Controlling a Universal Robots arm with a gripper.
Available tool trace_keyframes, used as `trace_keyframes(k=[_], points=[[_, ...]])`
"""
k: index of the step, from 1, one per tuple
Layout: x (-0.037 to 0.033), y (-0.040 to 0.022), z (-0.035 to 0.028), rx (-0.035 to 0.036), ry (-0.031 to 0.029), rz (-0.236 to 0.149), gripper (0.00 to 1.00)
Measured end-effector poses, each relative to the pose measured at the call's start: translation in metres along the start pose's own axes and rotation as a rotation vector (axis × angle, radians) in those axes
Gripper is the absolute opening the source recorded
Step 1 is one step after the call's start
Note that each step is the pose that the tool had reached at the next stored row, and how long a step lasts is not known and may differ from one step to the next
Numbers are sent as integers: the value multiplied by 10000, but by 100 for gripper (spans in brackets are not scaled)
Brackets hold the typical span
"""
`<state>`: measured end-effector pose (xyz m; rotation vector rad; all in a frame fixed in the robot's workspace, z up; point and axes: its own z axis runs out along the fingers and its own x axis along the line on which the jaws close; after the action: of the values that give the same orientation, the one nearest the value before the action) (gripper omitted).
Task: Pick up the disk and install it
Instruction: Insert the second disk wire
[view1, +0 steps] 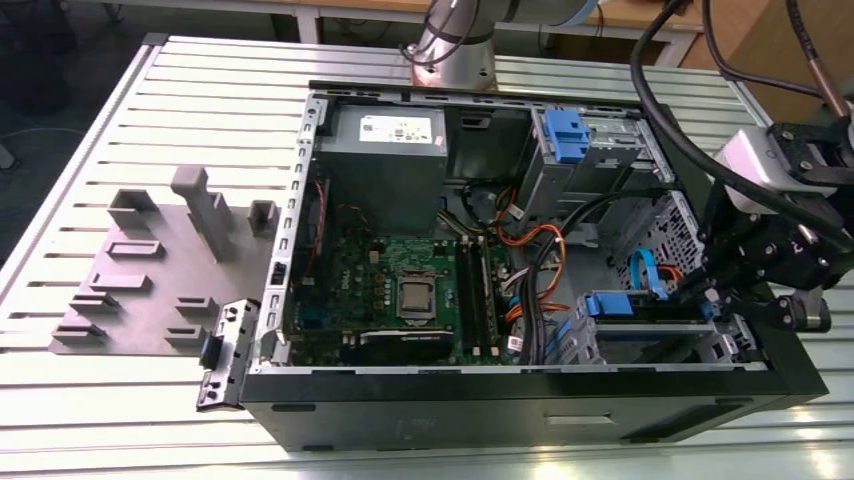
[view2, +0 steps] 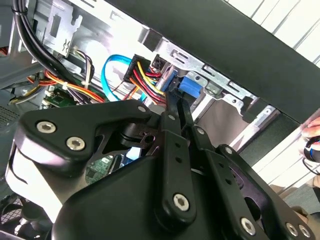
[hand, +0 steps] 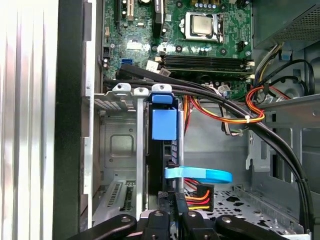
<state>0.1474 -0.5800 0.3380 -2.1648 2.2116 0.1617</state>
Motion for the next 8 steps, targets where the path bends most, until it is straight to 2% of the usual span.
trace_keyframes(k=[4, 5, 7, 8], points=[[-58, 5, 6, 2, 112, 0, 16], [-61, 5, 6, 4, 187, 3, 16], [-65, 6, 7, 9, 416, 13, 16], [-67, 6, 7, 12, 491, 17, 16]])
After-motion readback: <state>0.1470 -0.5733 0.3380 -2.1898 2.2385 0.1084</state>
